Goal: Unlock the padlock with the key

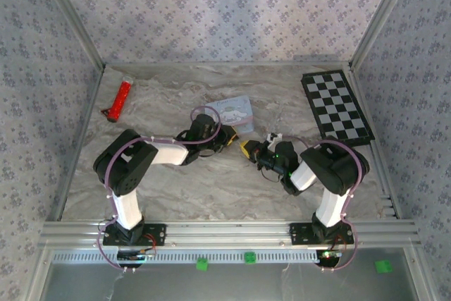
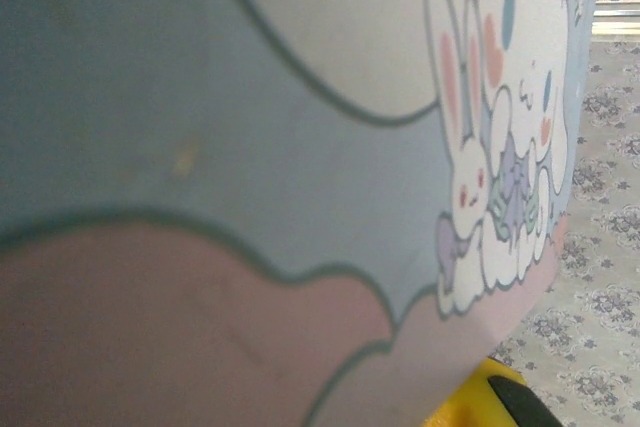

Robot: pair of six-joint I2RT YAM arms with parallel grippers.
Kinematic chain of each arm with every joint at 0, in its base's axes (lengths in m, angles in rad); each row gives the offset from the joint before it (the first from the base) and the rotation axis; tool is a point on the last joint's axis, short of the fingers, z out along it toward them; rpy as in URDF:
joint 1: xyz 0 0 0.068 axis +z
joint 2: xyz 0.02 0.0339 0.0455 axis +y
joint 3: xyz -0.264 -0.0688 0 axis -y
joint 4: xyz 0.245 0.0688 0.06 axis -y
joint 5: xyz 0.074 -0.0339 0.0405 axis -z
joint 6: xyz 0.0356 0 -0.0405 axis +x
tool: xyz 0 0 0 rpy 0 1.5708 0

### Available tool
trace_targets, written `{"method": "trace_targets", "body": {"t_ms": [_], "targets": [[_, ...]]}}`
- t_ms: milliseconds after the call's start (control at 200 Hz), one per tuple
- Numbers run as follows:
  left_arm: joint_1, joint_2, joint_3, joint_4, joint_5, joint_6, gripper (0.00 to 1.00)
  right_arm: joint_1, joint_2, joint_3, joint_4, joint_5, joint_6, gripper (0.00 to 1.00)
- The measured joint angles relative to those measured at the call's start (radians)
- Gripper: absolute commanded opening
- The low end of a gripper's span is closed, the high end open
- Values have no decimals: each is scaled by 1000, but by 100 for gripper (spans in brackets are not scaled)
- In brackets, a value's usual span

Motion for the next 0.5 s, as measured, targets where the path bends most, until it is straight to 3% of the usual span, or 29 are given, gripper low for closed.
{"method": "trace_targets", "body": {"t_ms": [500], "targets": [[-10,0,-9,31,-9,-21,5,1,-15,-13,6,19,8,0]]}}
